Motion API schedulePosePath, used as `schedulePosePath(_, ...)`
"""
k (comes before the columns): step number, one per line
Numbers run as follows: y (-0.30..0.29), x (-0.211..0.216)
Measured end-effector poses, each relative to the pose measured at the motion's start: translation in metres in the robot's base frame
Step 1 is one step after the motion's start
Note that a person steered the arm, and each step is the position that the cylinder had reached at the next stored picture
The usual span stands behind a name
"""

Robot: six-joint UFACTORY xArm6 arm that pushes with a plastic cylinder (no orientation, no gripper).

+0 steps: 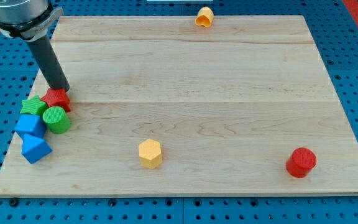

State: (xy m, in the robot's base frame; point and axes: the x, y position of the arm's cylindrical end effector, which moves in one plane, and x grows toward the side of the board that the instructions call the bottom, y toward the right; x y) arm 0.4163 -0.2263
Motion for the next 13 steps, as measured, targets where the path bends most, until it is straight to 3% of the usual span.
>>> schedulePosePath(2,0.021,0.000)
schedulePosePath(4,0.022,-0.051)
schedulePosePath(8,0.070,-0.065)
schedulePosePath(11,0.100,-0.177)
schedulePosePath(13,0.114,-0.189)
